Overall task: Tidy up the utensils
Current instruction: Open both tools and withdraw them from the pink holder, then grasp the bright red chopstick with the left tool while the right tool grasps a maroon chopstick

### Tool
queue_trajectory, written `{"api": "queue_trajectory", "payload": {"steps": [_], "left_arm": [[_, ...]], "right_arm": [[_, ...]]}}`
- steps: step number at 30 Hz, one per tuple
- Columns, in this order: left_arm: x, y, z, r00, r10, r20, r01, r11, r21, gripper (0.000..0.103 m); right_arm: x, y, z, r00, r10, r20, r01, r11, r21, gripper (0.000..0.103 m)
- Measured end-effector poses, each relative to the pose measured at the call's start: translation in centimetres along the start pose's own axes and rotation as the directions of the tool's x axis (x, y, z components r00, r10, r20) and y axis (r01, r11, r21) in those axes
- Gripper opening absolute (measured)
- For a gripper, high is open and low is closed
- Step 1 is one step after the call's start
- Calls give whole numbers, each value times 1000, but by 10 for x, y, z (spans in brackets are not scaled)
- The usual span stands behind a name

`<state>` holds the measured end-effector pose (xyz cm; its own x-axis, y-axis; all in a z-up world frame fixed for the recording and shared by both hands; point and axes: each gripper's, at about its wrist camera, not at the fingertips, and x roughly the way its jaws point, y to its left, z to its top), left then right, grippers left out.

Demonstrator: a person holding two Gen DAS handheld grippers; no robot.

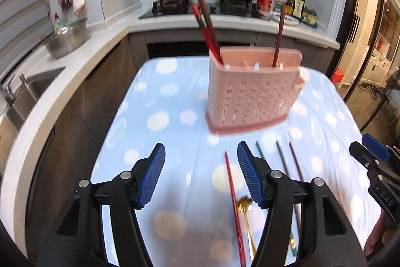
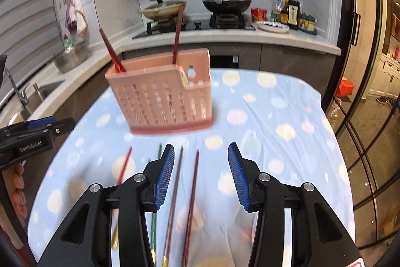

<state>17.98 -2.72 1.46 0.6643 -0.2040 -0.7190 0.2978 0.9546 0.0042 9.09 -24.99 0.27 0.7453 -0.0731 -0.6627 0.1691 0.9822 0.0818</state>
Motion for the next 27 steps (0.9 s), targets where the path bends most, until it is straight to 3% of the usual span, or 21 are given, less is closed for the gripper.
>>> {"api": "queue_trajectory", "payload": {"steps": [8, 14, 27], "left_arm": [[2, -2, -75, 993, 9, -115, -7, 1000, 14, 57], [2, -12, -123, 980, -4, -197, 10, 999, 31, 57], [-9, -27, -154, 975, -38, -220, 46, 998, 33, 57]], "right_arm": [[-4, -4, -74, 992, 13, -122, -10, 1000, 21, 44], [-14, 4, -116, 986, 30, -166, -27, 1000, 15, 44], [-14, 15, -143, 977, 39, -210, -44, 999, -20, 32]]}}
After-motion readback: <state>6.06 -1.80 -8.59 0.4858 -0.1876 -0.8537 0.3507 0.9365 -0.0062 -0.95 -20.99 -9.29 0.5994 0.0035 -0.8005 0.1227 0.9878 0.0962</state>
